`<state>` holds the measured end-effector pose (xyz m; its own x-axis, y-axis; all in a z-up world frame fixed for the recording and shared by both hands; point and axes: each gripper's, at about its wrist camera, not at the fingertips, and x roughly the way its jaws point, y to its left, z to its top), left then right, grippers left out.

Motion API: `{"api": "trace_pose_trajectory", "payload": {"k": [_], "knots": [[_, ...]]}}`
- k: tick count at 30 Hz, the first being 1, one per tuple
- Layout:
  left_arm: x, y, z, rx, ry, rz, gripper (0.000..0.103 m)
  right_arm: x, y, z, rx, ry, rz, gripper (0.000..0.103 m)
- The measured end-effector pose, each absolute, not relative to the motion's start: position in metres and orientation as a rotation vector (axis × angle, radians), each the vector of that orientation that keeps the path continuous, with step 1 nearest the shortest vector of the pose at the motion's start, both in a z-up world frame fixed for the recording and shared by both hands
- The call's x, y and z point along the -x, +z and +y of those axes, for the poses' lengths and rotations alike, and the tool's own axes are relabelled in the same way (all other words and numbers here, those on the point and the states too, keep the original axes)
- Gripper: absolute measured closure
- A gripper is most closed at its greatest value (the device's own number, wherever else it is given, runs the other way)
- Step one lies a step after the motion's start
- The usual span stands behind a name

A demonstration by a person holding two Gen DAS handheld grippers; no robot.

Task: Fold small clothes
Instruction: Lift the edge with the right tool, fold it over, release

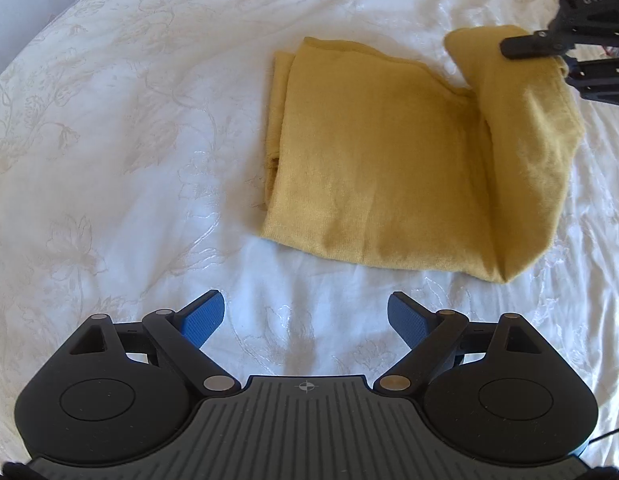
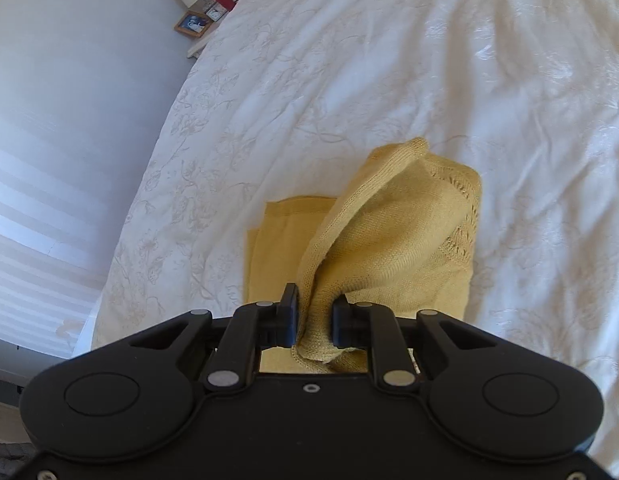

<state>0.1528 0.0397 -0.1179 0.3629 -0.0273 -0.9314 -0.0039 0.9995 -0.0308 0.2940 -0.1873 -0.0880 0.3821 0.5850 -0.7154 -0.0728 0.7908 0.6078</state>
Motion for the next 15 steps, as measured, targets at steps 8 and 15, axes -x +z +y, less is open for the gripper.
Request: {"api": "trace_pose_trajectory", "payload": {"k": [8, 15], "knots": [[-0.147, -0.125, 0.075, 0.031, -0.022, 1.212, 0.013, -0.307, -0.118, -0.082, -0.433, 0.480, 1.198, 0.088], [-0.143, -0.130, 0.098, 0.060, -0.017, 1.228, 0.013, -0.305, -0.123, -0.037, -0.456, 0.581, 1.196, 0.085]]}}
